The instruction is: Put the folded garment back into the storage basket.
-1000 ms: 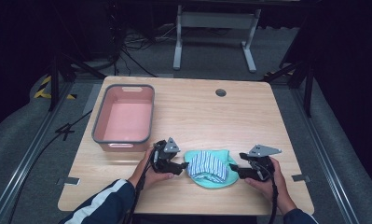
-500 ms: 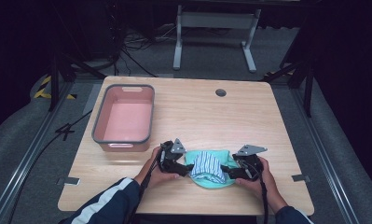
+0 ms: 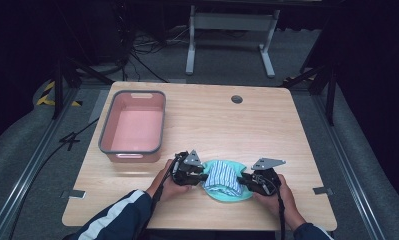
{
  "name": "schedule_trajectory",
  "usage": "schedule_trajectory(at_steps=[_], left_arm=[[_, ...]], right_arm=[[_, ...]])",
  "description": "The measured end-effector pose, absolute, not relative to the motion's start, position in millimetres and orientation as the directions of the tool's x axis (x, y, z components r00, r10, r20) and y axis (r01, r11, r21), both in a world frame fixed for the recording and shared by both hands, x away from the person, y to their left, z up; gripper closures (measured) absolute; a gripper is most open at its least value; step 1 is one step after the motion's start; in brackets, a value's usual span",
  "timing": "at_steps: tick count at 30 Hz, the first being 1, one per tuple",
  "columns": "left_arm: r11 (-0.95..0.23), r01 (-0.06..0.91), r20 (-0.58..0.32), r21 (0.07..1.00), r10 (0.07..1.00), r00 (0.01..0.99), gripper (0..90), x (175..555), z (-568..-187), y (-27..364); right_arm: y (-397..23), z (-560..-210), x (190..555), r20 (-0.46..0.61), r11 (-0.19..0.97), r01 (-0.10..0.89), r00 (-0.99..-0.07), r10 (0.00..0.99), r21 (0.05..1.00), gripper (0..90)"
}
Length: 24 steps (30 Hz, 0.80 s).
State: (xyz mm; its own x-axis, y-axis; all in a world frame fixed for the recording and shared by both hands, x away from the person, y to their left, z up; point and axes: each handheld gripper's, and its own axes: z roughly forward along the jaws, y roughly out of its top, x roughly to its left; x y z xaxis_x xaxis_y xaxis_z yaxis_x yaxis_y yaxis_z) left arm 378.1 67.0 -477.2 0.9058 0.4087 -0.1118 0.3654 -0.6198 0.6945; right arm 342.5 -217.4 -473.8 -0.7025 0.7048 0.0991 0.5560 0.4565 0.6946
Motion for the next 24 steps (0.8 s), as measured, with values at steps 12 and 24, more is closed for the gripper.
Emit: schedule_trajectory(at_steps=[12, 24], left_arm=[[-0.644, 0.354, -0.101, 0.679, 0.395, 0.913, 82.3, 376.3, -471.0, 59.2], [-0.660, 0.329, -0.071, 0.675, 0.386, 0.920, 82.5, 380.7, -451.1, 52.3]], right_arm=[[-219.1, -470.0, 339.0, 0.070, 0.469, 0.541, -0.704, 0.707, 0.698, 82.8], [-226.4, -451.6, 338.8, 0.073, 0.431, 0.535, -0.684, 0.726, 0.727, 83.0]])
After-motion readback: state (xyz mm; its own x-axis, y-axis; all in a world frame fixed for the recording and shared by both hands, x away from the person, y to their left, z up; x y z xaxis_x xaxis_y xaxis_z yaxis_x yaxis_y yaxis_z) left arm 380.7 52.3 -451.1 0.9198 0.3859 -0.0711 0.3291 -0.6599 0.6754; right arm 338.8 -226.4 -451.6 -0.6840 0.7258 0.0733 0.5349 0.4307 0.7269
